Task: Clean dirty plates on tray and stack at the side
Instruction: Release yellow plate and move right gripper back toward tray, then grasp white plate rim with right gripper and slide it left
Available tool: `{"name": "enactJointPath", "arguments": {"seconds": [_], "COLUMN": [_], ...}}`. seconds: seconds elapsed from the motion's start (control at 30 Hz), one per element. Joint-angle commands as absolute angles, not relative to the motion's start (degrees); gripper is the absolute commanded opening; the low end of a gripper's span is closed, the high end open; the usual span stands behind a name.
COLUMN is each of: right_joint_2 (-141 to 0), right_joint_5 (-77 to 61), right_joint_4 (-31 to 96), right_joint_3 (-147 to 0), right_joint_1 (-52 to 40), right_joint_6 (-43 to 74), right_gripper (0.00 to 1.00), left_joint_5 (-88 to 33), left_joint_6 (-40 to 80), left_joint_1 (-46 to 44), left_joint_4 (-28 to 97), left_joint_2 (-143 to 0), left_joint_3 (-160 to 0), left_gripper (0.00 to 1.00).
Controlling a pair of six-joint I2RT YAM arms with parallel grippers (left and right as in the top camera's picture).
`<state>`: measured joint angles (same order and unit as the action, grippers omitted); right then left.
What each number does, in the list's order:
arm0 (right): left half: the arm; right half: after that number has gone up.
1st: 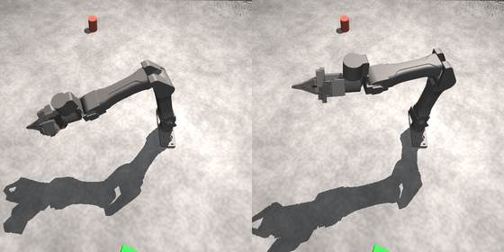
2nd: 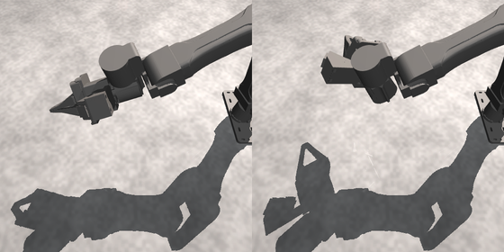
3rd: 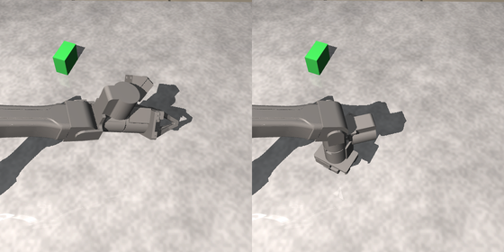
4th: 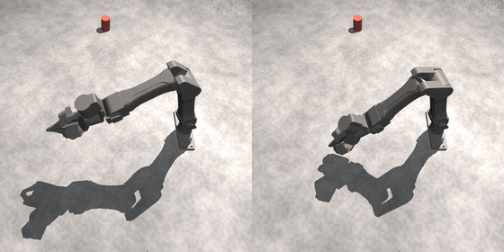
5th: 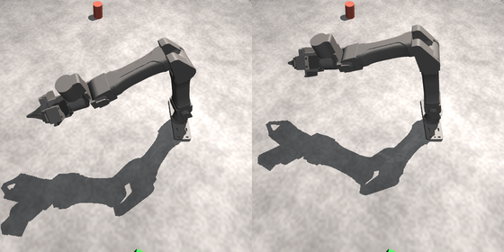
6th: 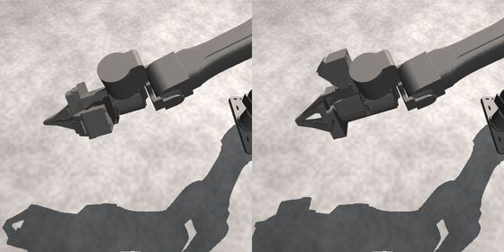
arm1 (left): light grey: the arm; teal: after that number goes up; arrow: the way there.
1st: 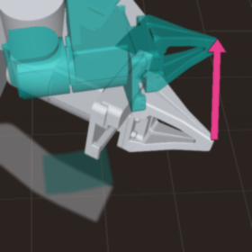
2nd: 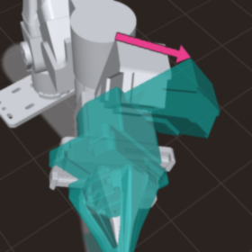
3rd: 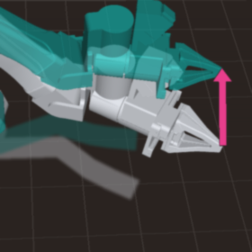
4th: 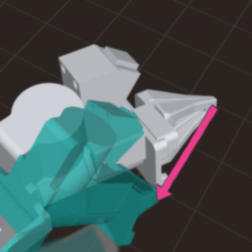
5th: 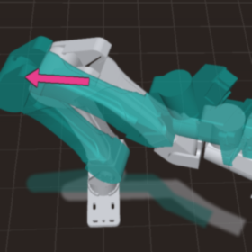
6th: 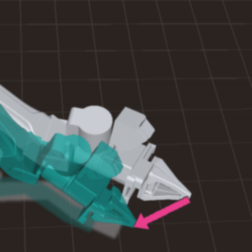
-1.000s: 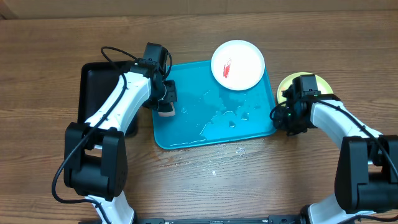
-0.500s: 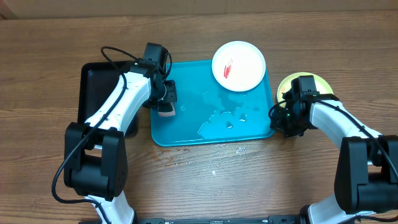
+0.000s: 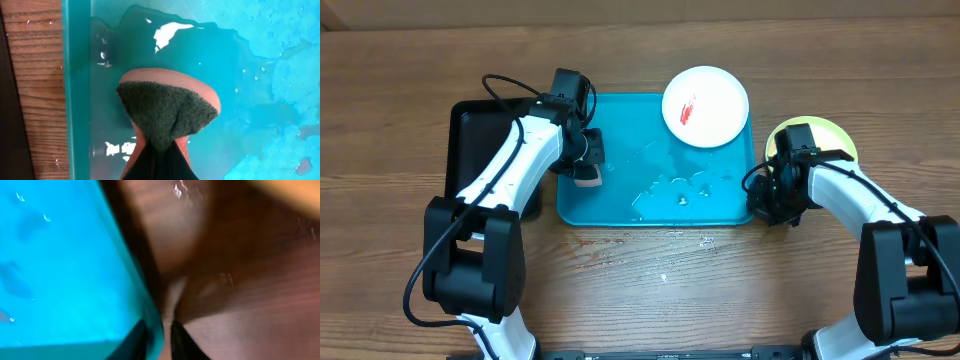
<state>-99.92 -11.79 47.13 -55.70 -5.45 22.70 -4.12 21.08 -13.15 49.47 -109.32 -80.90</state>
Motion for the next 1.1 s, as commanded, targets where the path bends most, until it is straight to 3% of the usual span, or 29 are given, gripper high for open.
{"name": "enactJointPath", "arguments": {"seconds": [0.0, 0.17, 0.33, 0.53, 0.7, 1.07], "right_joint_2": [-99.3, -99.0, -99.0, -102.1, -107.7, -116.6], "right_joint_5": [-9.1, -9.1, -9.1, -9.0, -4.4, -4.1], "right_joint_4": [51.1, 58.3, 54.4, 42.3, 36.3, 30.5], "right_joint_3": [-60.4, -70.7, -76.2, -76.1, -76.1, -76.1], "right_joint_1": [-5.5, -5.5, -5.5, -5.7, -7.7, -10.9], "right_joint_6": [23.8, 22.2, 22.9, 34.9, 45.3, 45.4], "right_gripper": [0.21, 0.27, 0.37, 0.27, 0.27, 0.32], "left_joint_5": [-4.5, -4.5, -4.5, -4.5, -4.5, -4.5], "left_joint_6": [21.9, 21.9, 21.9, 21.9, 21.9, 21.9], "left_joint_1": [-13.5, -13.5, -13.5, -13.5, -13.5, -13.5], "left_joint_4": [49.2, 49.1, 49.0, 49.0, 49.0, 49.0], "left_joint_2": [-109.4, -109.4, -109.4, -109.4, -109.4, -109.4], "left_joint_3": [-80.7, -80.7, -80.7, -80.7, -80.7, -80.7], "left_gripper": [0.04, 0.04, 0.04, 0.04, 0.04, 0.04]}}
